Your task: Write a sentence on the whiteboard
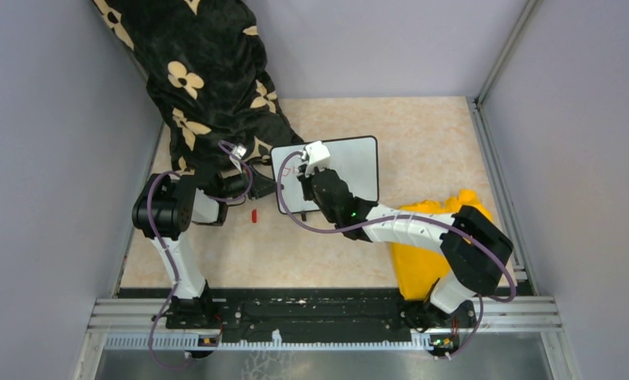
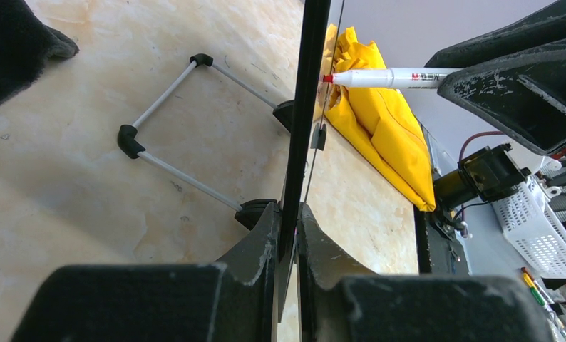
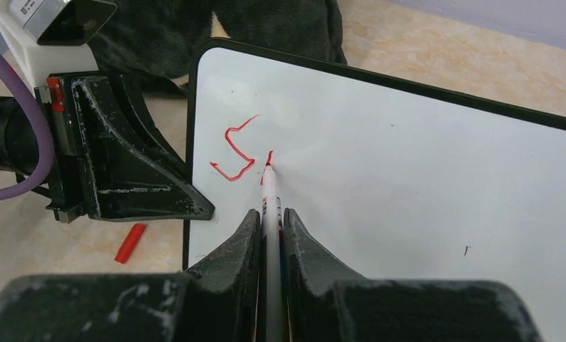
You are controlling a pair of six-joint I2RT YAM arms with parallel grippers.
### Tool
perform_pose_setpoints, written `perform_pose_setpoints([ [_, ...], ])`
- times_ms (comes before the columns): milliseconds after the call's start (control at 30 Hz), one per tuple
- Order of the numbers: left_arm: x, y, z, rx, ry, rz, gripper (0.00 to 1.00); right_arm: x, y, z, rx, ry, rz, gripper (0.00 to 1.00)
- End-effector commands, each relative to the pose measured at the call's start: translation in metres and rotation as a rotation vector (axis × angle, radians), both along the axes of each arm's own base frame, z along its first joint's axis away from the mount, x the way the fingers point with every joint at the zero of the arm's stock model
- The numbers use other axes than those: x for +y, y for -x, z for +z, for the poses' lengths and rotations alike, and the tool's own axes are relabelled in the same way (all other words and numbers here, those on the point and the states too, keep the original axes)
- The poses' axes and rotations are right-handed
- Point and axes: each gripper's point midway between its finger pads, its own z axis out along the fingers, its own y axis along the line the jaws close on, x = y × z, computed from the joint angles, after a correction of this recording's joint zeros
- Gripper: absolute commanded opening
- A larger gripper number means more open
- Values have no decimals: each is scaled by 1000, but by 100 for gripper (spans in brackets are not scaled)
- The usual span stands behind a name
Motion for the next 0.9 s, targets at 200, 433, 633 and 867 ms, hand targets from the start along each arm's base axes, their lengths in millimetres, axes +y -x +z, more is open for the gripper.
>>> perform_pose_setpoints([
  [200,2,5,-11,33,-8,-6,0,-18,-18,35,-68,-60,-84,0],
  [433,2,5,-11,34,-8,-5,0,-27,-15,29,-60,-57,-98,0],
  [633,2,5,-11,33,-8,-7,0,-29,-12,22,-45,-46,-90,0],
  [867,2,4,-10,32,-8,-5,0,-32,-6,8,-19,-25,-75,0],
])
